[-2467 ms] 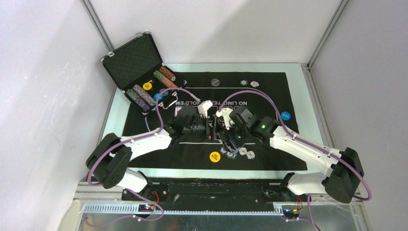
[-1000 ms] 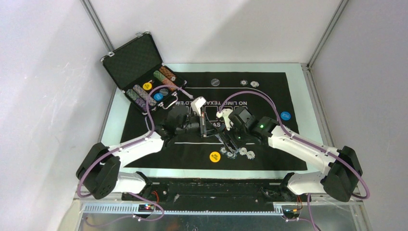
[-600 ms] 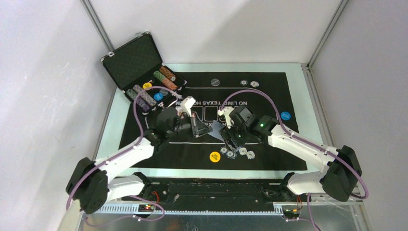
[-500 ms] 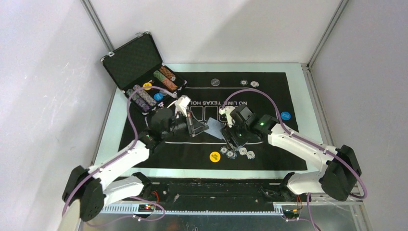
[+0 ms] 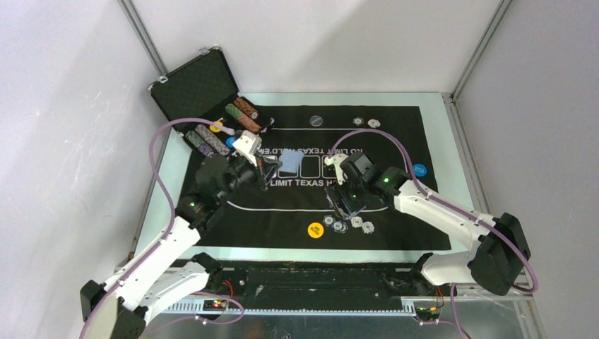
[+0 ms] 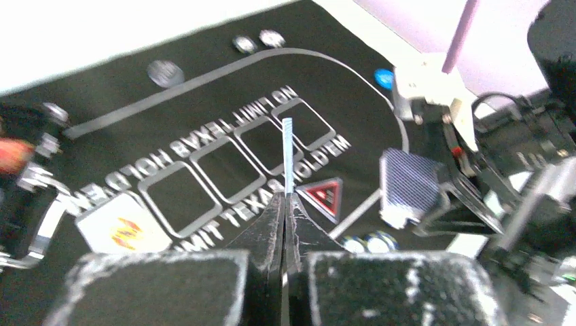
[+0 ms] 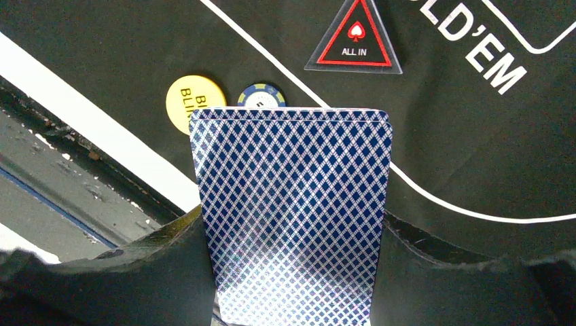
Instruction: Distribute texas hold em gaming equipment
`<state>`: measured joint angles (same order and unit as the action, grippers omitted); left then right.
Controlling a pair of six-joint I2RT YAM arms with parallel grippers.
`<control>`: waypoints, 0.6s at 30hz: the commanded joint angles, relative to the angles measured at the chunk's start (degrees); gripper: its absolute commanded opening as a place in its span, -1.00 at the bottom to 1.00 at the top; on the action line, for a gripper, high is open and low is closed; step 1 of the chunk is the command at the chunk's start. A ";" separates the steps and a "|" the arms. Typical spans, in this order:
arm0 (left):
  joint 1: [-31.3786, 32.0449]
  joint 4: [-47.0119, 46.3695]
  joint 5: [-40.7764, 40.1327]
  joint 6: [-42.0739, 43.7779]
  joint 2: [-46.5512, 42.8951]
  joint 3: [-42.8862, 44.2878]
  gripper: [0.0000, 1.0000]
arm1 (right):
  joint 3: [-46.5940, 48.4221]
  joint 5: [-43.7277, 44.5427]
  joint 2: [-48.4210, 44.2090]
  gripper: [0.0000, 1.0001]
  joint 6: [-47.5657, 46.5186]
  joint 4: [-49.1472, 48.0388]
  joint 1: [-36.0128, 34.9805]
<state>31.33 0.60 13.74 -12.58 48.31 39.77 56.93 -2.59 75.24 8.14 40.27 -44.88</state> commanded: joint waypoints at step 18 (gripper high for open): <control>-3.52 -35.78 -0.13 86.77 22.20 -5.32 -1.00 | 2.19 -1.28 5.44 -1.00 2.74 -1.20 11.19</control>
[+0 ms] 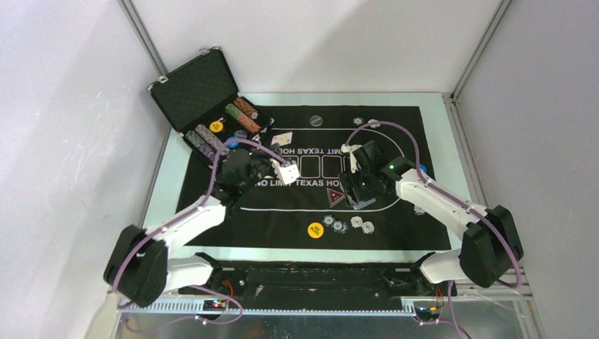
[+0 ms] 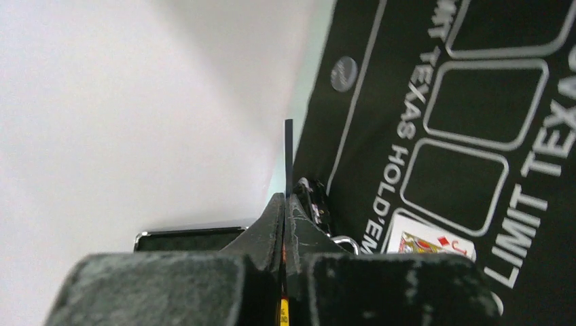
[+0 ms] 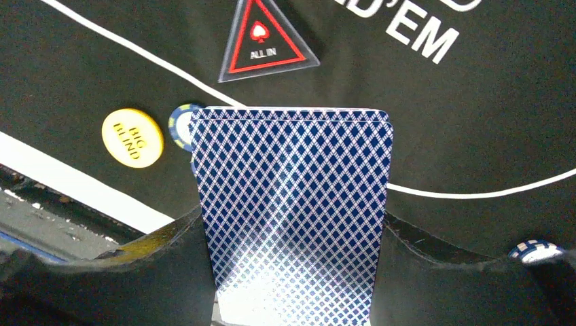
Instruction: Distribute texas hold em gaming equipment
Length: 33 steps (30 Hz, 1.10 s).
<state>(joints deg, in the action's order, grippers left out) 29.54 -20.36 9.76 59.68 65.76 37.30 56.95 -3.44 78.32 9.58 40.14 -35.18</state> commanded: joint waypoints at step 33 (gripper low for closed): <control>-3.08 5.80 10.08 20.61 28.66 4.06 -0.99 | 6.55 1.24 8.94 -1.00 1.77 2.59 2.79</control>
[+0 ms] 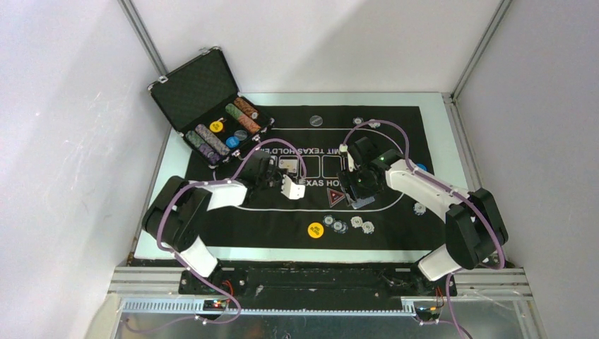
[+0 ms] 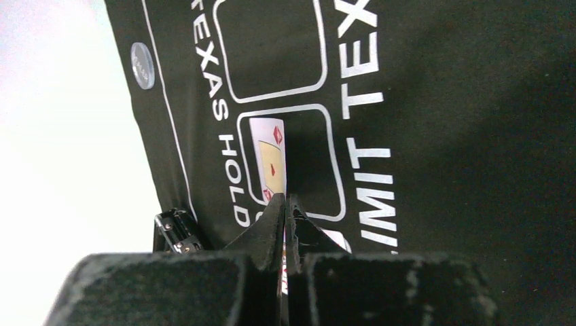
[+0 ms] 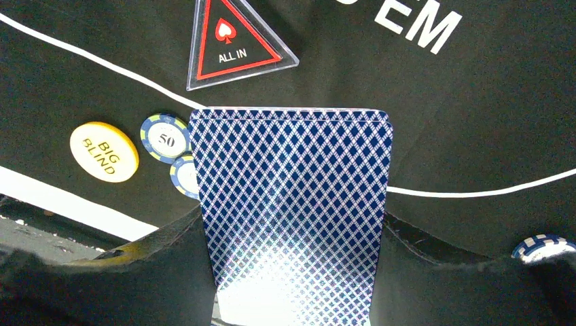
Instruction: Distribute texas hold em gaming equipment
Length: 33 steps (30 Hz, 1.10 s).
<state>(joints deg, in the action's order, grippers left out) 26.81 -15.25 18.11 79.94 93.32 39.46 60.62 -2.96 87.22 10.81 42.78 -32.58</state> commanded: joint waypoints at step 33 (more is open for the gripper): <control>-0.90 -14.37 -22.01 -60.51 -26.16 15.23 1.00 | 2.01 1.55 -3.14 -1.00 -1.32 -0.18 -5.33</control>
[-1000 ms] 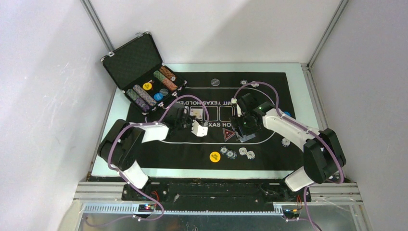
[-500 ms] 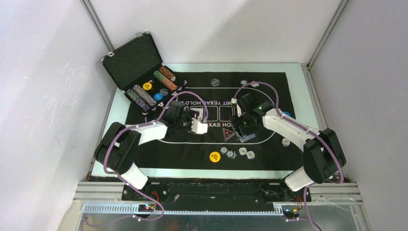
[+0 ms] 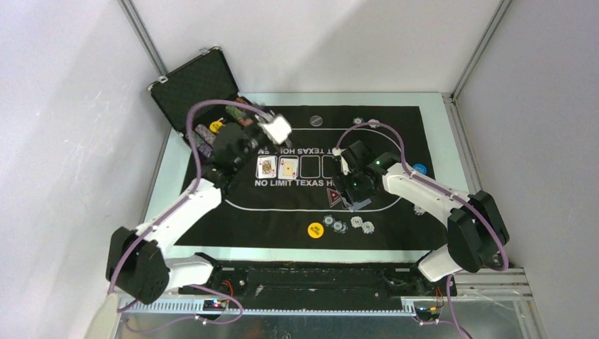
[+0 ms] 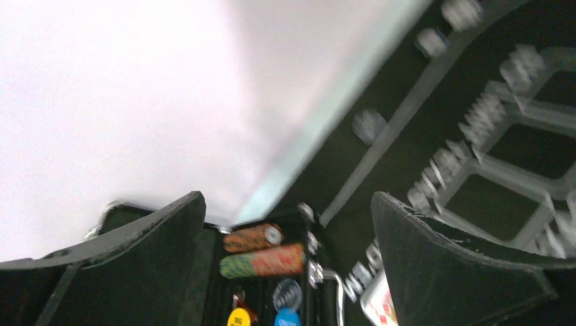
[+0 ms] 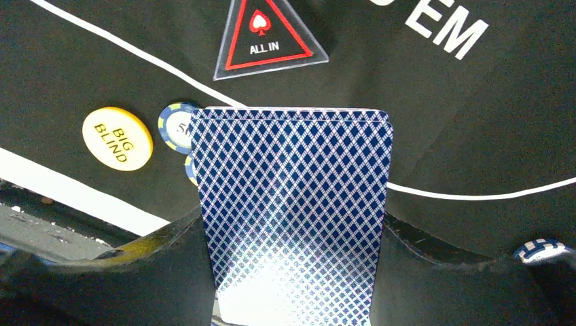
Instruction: Distribute texas hold em gaming equipment
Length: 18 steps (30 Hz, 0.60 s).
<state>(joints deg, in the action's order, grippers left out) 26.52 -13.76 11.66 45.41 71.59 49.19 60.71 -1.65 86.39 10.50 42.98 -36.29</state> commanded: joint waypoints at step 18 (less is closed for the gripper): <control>-1.10 0.59 11.68 -94.40 -15.66 -20.53 1.00 | -2.14 -2.83 -7.83 -1.00 -4.64 -5.29 -9.69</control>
<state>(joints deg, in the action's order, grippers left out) 25.32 -12.25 5.61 -37.47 53.17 32.27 58.70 -3.33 80.66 7.03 40.69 -44.71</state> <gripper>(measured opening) 0.996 0.664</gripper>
